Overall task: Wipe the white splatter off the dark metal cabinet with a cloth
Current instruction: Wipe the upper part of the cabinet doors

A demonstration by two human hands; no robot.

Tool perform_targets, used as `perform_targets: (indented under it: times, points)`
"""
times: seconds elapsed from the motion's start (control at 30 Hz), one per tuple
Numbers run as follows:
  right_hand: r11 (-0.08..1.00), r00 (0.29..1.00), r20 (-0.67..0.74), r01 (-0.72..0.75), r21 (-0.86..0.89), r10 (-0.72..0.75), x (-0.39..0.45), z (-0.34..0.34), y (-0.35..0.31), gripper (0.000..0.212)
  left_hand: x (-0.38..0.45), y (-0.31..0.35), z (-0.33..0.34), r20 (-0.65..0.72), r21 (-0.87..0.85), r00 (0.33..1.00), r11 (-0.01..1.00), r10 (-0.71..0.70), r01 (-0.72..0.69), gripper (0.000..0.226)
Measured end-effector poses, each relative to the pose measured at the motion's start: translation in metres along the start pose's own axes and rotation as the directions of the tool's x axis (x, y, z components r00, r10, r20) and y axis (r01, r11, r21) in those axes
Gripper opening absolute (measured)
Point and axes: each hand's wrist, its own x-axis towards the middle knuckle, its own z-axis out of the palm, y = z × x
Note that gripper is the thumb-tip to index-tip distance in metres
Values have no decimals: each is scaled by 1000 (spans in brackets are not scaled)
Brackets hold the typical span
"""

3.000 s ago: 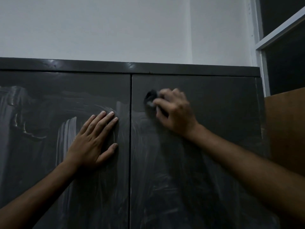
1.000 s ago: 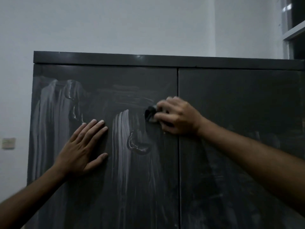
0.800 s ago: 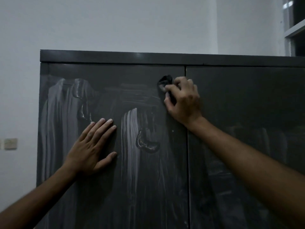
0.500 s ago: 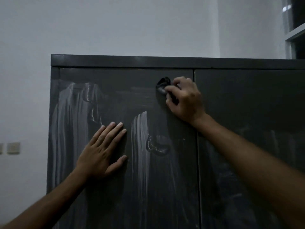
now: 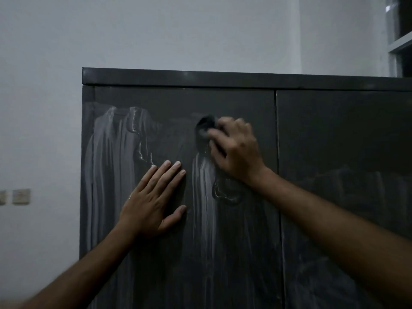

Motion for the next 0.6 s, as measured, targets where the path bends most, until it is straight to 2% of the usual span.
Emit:
perform_targets:
  times: [0.03,0.07,0.1,0.13,0.17,0.2,0.23,0.27,0.3,0.33,0.37,0.4,0.43,0.47,0.5,0.53,0.57,0.6]
  points:
    - [966,962,98,254,43,-257,-10,-1,-6,26,0,0,1,0,-2,1000,1000,2,-2,84]
    - [893,877,170,443,83,-450,-11,-7,-4,27,0,0,2,0,-4,1000,1000,5,-5,84]
    - [849,826,196,522,88,-528,-5,-12,6,27,0,-1,3,4,-4,1000,1000,8,-8,84]
    - [868,848,191,493,59,-495,3,-13,16,26,0,-1,3,8,-1,1000,1000,7,-7,84]
    - [937,928,133,351,5,-348,14,-13,24,23,-1,-1,3,12,3,1000,1000,7,-7,84]
    - [994,994,39,103,-32,-102,24,-13,28,21,-1,-1,2,18,5,1000,1000,6,-6,84]
    - [987,986,-49,-161,-27,159,27,-11,25,21,-1,-1,2,23,4,1000,1000,5,-5,84]
    - [950,946,-103,-312,-14,309,26,-7,15,22,-1,-1,1,27,1,1000,1000,2,-2,85]
    - [947,942,-106,-320,-3,318,21,-1,2,23,-2,-2,1,29,-5,1000,1000,1,-1,84]
    - [984,983,-43,-178,12,178,12,3,-11,24,-2,-2,1,29,-12,1000,1000,1,-1,84]
    - [996,996,47,77,43,-79,0,5,-19,25,-1,-2,2,23,-17,1000,1000,2,-2,83]
    - [944,931,157,320,82,-330,-7,2,-20,27,-1,-2,2,16,-17,1000,1000,6,-6,83]
    - [873,846,217,476,105,-487,-4,-4,-12,29,-2,-2,2,11,-16,1000,1000,11,-11,83]
    - [848,817,231,523,89,-528,3,-7,0,28,-2,-2,3,6,-16,1000,1000,13,-13,83]
    - [889,867,204,455,51,-455,12,-6,10,26,-3,-2,3,2,-18,1000,1000,12,-12,83]
    - [962,955,120,272,7,-271,22,-6,16,23,-3,-2,2,0,-23,1000,1000,10,-10,83]
    - [1000,1000,17,8,-5,-8,30,-6,16,22,-3,-2,2,-7,-31,1000,1000,6,-6,83]
    - [978,976,-63,-210,4,210,33,-3,10,22,-3,-2,2,-19,-43,1000,999,0,-1,83]
